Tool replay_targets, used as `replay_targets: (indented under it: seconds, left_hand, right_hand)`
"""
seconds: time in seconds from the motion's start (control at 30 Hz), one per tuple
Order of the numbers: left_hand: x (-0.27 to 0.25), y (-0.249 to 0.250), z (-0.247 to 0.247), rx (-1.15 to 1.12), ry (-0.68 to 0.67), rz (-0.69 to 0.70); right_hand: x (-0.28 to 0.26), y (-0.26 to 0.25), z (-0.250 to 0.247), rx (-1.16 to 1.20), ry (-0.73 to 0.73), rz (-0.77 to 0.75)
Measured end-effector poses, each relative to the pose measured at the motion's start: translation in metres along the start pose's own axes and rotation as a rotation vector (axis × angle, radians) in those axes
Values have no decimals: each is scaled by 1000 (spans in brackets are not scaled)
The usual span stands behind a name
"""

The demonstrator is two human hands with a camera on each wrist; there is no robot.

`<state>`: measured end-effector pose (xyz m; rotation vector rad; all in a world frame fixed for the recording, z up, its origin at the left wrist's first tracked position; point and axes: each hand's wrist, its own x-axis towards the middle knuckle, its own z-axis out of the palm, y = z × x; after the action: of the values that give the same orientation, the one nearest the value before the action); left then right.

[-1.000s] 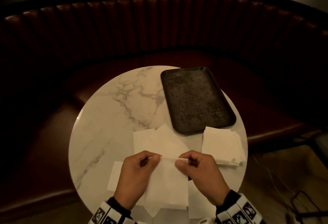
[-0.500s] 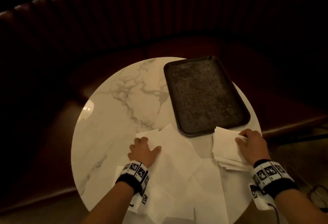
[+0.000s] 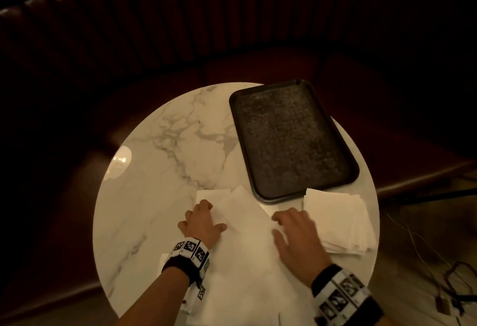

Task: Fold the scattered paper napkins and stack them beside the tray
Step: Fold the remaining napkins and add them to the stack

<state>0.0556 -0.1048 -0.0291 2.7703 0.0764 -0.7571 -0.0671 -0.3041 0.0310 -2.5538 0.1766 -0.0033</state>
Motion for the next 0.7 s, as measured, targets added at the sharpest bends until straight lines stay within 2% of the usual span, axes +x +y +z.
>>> replay_targets:
  seconds: [0.13,0.23,0.33,0.47,0.53,0.57,0.63,0.7]
  left_hand:
    - [-11,-1,-14,-77,-33,103]
    - [-29,-5,-38,-167,-108,284]
    - [-56,-6,-81,-266,-191,467]
    - [-90,-10,-133,-268,-138,627]
    - [-104,-16,-146,-358,-104,633]
    - [-108,-21,-149,-482,-92,602]
    - [-119,-31,-149,-895,-65,442]
    - [-133,-40,-142,-1324,-205,236]
  right_hand:
    - [5,-23,30,75,-261,86]
    - [12,-32,32,175,-323,136]
    - [16,-42,21,241,-409,104]
    - [8,-65,-3,363,-397,2]
    - [0,-80,-17,453,-349,-22]
    - [-3,-86,-24,511,-315,-20]
    - [-9,-96,-37,679,-238,22]
    - [-13,-104,-46,939,-202,117]
